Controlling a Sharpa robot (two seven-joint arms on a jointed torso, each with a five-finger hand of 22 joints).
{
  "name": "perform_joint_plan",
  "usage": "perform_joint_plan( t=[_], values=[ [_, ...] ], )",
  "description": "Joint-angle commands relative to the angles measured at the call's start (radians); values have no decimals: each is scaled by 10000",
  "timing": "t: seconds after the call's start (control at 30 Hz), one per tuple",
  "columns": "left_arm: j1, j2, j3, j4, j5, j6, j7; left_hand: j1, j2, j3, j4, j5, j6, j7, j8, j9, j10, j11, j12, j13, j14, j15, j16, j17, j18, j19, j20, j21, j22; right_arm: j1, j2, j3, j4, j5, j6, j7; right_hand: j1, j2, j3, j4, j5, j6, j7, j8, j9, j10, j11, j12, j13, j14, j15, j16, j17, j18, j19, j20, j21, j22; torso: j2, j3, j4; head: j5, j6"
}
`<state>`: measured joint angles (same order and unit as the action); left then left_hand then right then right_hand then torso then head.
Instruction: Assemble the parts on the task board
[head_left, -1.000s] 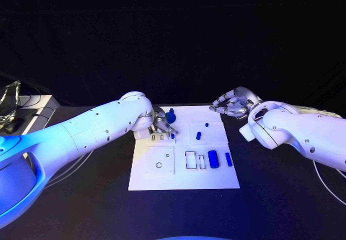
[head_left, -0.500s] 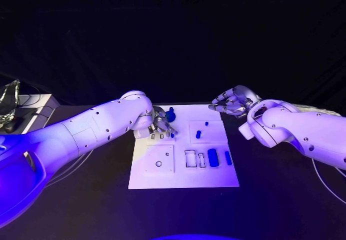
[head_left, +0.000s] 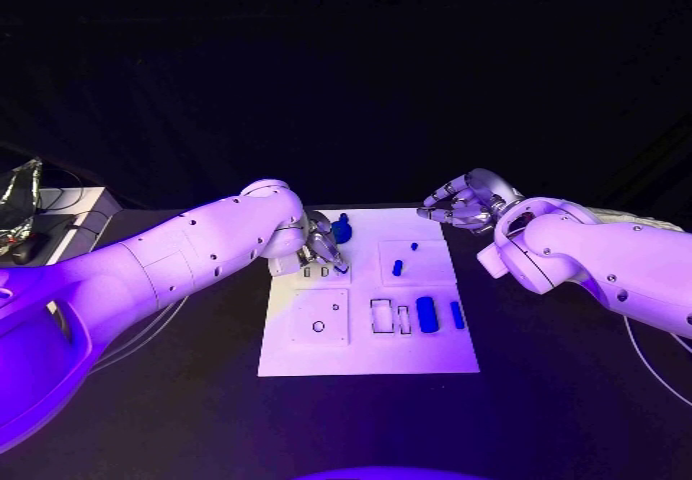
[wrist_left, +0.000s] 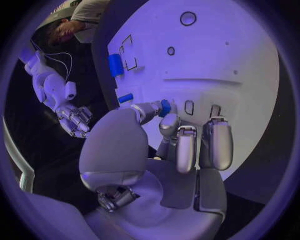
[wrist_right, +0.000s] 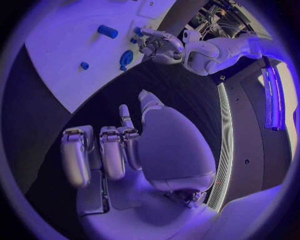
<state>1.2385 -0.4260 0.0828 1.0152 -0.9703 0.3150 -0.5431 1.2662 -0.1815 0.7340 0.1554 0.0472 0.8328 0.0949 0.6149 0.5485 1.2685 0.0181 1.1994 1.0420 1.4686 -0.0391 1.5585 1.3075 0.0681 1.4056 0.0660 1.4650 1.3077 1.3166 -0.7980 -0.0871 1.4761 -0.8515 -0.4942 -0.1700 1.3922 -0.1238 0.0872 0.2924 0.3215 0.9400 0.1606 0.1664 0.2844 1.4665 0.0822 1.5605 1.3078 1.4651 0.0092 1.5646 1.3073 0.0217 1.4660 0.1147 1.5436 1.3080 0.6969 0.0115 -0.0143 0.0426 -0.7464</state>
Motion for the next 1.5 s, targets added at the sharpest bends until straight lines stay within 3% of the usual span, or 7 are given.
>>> perform_joint_plan(
  t=[0.03,0.23,0.27,0.33,0.37,0.83,1.5],
  values=[
    [-22,-10,-12,-16,661,-34,130,-45,165,885,-698,85,2,-19,454,959,-54,-26,-145,-134,946,-27,6,2443,-93,-98,-12,-8,52,-1,21,4,11,-281,2,14,-98,-23,62,-14,39,-41,-10,69,20,973,-52,27,2566,1008,-59,3,2436,-122,877,-88,-72,2342,-10,2,9,4,4],
    [-24,-167,-11,18,1215,-220,105,-518,144,1621,-1091,139,-51,-21,687,1495,-665,-23,-1251,-1437,827,-27,-171,2170,-7,-388,11,-187,-318,-4,57,3,-19,-300,52,-10,-120,-19,63,-10,42,-46,-9,71,24,970,-52,23,2563,1008,-59,3,2435,-123,878,-88,-70,2343,-27,17,-1,27,30],
    [-24,-214,-10,46,1318,-277,80,-688,93,1761,-1142,486,-38,-30,736,1602,-668,-27,-1325,-1515,820,-36,-181,2155,-2,-398,3,-194,-331,-5,60,3,-23,-301,62,-14,-120,-19,63,-10,42,-46,-9,71,24,970,-52,23,2563,1008,-59,3,2435,-123,878,-88,-70,2343,-26,16,4,25,36],
    [-24,-313,-6,117,1527,-352,30,-1173,21,2003,-1249,1484,12,-86,919,1872,-548,-79,-1280,-1475,827,-76,-176,2164,-7,-368,-35,-174,-292,-6,58,2,-30,-302,74,-19,-120,-19,63,-10,42,-46,-9,71,24,970,-52,23,2563,1008,-59,3,2435,-123,878,-88,-70,2343,-27,13,11,22,38],
    [-24,-376,-3,172,1637,-384,0,-1257,20,2057,-1310,1618,13,-95,958,1931,-525,-93,-1260,-1455,830,-91,-172,2171,-9,-360,-46,-168,-281,-6,56,2,-32,-302,80,-22,-142,-21,63,-9,46,-52,-9,73,28,973,-51,27,2566,1009,-59,4,2439,-124,880,-89,-66,2347,-22,7,15,23,45],
    [-23,-1364,7,1426,1313,-1033,-134,-2173,-27,2062,-1577,2535,581,-477,1283,2319,627,-437,-327,-415,1022,-388,123,2633,-160,164,-283,134,395,-9,-3,-12,-71,-290,139,-47,-163,-30,60,-14,52,-59,-9,76,32,965,-52,18,2558,1006,-58,1,2429,-122,876,-89,-74,2341,-26,3,34,80,48],
    [-215,-1671,-91,2019,-173,-2604,-100,-2169,-52,1639,-1623,2697,1227,-713,1020,2258,1093,-656,-514,-506,1022,-588,123,2633,-271,529,-480,326,872,-19,2,-27,-123,-264,196,-28,-187,-40,60,-18,71,-70,-9,78,38,969,-52,22,2562,1004,-58,-2,2419,-121,876,-89,-76,2339,-25,8,13,190,-51]
  ],
)
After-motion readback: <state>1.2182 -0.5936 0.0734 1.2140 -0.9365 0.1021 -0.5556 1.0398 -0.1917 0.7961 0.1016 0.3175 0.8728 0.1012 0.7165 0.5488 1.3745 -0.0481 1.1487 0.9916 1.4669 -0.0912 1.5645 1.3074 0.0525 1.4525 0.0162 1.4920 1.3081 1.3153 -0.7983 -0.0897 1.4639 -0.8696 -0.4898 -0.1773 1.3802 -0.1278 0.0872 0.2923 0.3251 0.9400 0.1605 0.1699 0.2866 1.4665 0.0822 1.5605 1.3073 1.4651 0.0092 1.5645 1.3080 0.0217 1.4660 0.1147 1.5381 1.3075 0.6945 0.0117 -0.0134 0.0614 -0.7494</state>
